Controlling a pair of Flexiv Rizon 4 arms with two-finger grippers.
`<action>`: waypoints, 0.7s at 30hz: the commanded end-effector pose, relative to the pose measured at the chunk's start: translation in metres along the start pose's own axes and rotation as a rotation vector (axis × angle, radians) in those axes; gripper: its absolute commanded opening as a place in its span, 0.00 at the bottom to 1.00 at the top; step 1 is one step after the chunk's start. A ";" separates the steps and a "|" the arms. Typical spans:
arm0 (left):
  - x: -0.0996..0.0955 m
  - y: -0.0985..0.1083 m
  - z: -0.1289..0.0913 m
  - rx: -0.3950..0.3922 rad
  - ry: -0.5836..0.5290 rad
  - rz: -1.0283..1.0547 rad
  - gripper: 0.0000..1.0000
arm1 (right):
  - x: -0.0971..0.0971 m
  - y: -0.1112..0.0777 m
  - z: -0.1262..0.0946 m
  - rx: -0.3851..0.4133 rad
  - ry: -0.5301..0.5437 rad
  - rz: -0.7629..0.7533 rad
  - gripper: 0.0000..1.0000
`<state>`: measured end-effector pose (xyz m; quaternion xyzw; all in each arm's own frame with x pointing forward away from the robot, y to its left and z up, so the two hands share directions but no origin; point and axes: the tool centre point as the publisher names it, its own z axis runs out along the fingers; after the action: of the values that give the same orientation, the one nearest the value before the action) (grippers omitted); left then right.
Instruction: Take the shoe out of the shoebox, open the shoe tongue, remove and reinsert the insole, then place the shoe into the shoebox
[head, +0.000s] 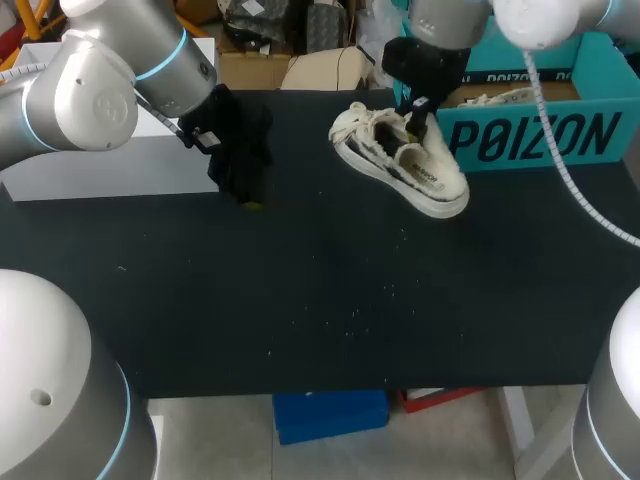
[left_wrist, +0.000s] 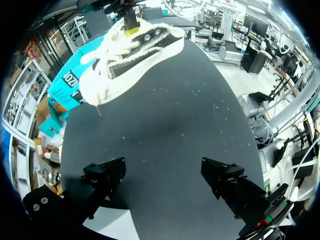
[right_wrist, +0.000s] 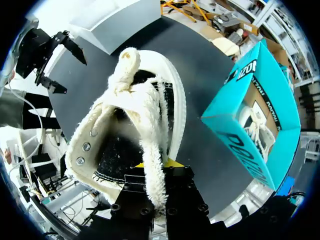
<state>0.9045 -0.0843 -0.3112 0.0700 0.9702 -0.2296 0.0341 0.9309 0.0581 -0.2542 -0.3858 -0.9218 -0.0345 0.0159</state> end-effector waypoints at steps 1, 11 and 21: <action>0.001 0.001 0.001 0.001 -0.003 0.001 1.00 | -0.013 -0.008 -0.076 0.189 0.103 -0.823 0.00; 0.001 0.001 0.001 0.001 -0.003 0.001 1.00 | -0.013 -0.008 -0.076 0.189 0.103 -0.823 0.00; 0.001 0.001 0.001 0.001 -0.003 0.001 1.00 | -0.063 -0.006 -0.089 0.231 0.055 -0.897 0.00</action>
<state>0.9045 -0.0843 -0.3112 0.0700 0.9702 -0.2296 0.0341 0.9463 0.0132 -0.1837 -0.0391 -0.9978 0.0222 0.0494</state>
